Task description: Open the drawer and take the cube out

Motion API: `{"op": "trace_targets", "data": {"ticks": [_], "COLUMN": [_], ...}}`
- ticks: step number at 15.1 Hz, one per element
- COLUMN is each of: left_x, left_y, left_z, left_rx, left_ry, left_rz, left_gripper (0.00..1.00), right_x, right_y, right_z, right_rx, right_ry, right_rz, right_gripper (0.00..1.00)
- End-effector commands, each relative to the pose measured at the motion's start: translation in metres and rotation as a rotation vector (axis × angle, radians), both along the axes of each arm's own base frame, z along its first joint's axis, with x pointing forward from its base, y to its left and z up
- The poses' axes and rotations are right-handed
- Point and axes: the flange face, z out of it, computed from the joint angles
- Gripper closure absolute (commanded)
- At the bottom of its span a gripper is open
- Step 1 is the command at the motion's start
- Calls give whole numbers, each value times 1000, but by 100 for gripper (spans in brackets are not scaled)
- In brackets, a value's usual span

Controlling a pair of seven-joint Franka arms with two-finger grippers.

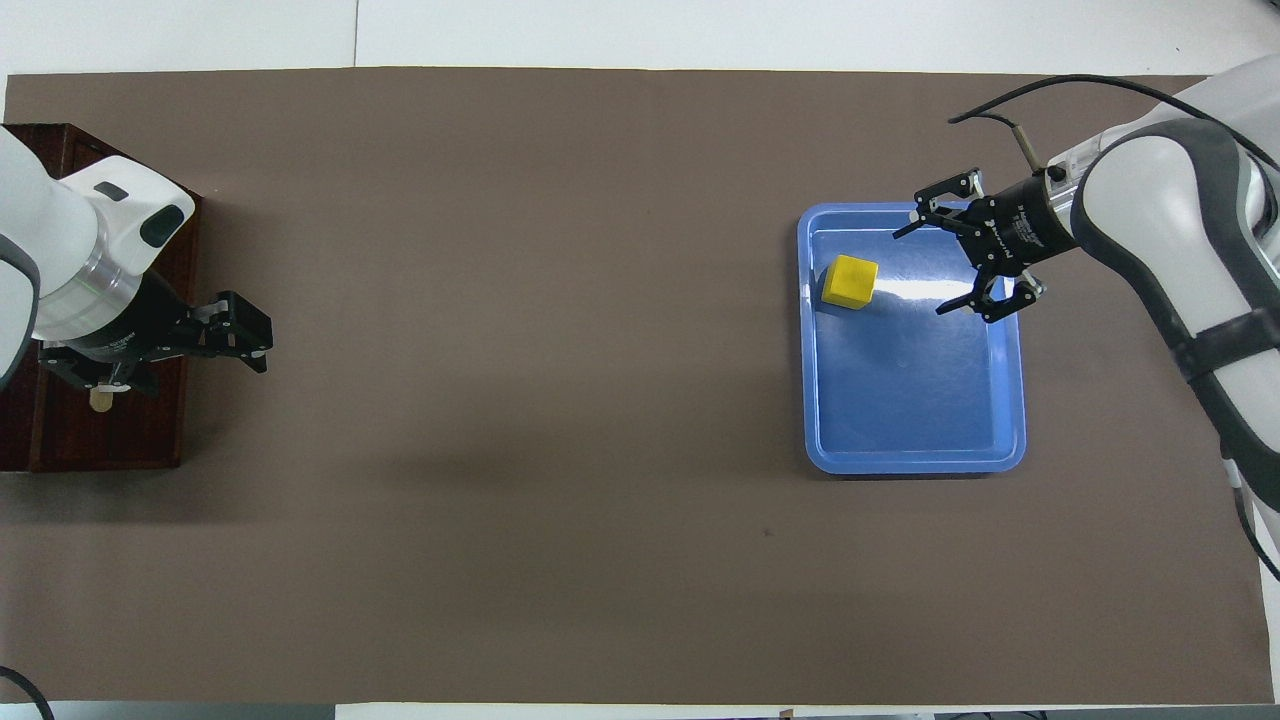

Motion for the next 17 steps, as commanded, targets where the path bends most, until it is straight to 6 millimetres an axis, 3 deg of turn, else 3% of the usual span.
{"op": "trace_targets", "data": {"ticks": [1, 6, 8, 11, 17], "left_x": [-5, -5, -5, -3, 2], "left_y": [1, 14, 0, 6, 29], "left_z": [14, 15, 16, 21, 45], "left_rx": [-21, -29, -31, -39, -45], "left_ry": [6, 8, -7, -7, -33], "left_rz": [-22, -33, -64, -89, -53], "left_gripper": [0, 0, 0, 0, 0], "right_x": [-26, -58, -70, -94, -98], "right_y": [-5, -10, -15, -26, -48], "right_z": [55, 137, 157, 183, 171], "right_rx": [-81, -265, -284, -321, -290], "right_ry": [-110, -317, -340, -296, -238], "right_rz": [270, 811, 914, 996, 978], "right_gripper": [0, 0, 0, 0, 0]}}
